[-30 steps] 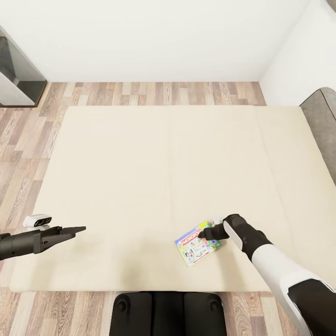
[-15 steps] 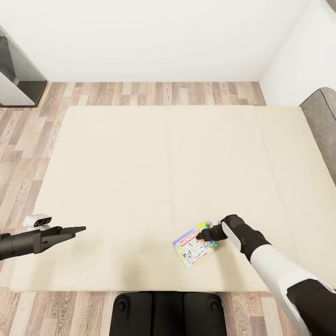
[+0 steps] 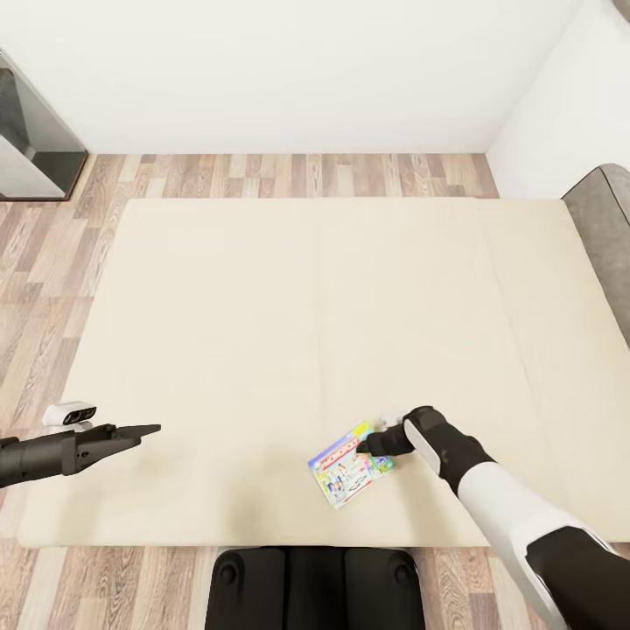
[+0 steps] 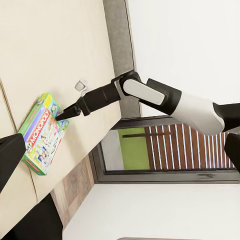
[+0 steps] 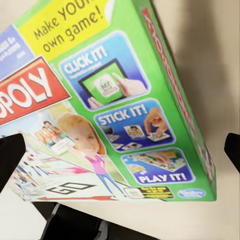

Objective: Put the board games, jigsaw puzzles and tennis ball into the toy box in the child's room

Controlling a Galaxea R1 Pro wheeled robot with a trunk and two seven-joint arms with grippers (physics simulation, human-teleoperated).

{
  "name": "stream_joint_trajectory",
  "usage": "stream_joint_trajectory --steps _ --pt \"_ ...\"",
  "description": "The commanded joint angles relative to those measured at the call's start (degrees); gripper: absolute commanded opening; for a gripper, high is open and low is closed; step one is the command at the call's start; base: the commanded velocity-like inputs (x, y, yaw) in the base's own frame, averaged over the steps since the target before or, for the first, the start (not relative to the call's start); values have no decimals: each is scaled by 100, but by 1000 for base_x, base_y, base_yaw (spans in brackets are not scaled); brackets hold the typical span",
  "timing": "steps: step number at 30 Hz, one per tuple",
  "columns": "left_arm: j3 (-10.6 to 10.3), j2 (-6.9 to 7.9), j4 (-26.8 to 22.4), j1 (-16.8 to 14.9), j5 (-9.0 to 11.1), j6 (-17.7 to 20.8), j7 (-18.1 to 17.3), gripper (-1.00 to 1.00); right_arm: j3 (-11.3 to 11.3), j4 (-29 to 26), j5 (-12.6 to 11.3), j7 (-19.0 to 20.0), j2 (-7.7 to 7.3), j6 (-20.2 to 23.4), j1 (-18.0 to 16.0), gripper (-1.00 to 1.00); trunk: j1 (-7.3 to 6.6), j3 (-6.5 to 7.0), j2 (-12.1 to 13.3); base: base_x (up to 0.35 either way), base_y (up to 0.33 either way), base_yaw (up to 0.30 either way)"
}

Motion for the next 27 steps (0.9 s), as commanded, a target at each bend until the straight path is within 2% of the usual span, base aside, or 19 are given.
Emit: stream_joint_trajectory --steps 1,10,27 --pt "-1 2 -2 -2 0 61 -20 100 31 -7 14 24 -1 16 -3 100 3 -6 -9 0 0 0" --pt "-2 3 -2 -3 0 61 -20 100 37 -7 14 24 57 16 1 100 3 -6 -9 0 0 0" --pt "-3 2 -2 -2 0 61 -20 100 31 -7 14 24 60 -4 9 100 3 -6 -9 0 0 0"
